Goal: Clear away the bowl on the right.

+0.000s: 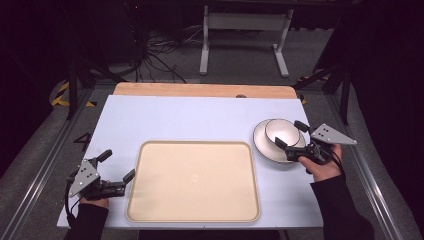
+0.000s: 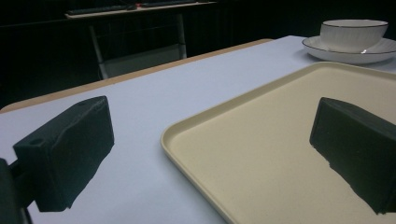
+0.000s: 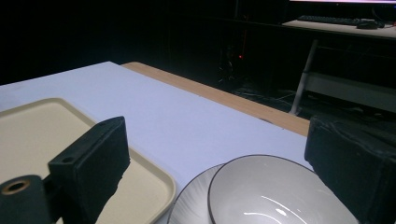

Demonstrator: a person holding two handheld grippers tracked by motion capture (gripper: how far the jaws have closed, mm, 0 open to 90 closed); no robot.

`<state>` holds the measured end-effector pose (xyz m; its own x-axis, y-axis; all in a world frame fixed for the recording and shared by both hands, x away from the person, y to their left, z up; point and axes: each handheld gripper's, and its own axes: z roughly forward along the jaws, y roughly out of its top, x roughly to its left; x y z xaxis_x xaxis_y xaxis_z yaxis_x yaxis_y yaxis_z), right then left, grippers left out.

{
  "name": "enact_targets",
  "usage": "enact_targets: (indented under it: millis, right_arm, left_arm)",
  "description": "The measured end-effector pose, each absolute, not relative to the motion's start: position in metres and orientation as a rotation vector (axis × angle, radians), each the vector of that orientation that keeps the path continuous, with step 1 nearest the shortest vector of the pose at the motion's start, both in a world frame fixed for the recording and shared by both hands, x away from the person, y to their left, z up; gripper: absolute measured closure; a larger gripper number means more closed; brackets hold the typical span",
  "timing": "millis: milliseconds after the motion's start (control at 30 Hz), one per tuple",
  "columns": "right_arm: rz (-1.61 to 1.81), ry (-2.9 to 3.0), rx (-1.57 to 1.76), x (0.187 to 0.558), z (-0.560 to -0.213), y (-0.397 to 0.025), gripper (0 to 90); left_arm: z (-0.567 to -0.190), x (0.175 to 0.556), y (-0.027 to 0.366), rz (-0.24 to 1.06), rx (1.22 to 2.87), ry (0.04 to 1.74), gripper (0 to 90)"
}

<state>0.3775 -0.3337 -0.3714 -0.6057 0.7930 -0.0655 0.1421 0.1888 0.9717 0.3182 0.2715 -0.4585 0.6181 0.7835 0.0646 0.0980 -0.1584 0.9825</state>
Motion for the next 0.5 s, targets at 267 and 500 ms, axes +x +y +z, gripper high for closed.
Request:
enact_targets:
  millis: [267, 500]
  right_arm:
    - [1.444, 1.871, 0.917, 0.383, -0.370, -0.347, 6.7]
    - [1.429, 1.858, 0.944, 0.388, -0.369, -0.357, 6.8]
  left_arm:
    - [-0.459, 0.318, 0.271, 0.710, 1.639, 0.746, 0.3]
    - [-0.459, 0.318, 0.271, 0.710, 1.640, 0.746, 0.3]
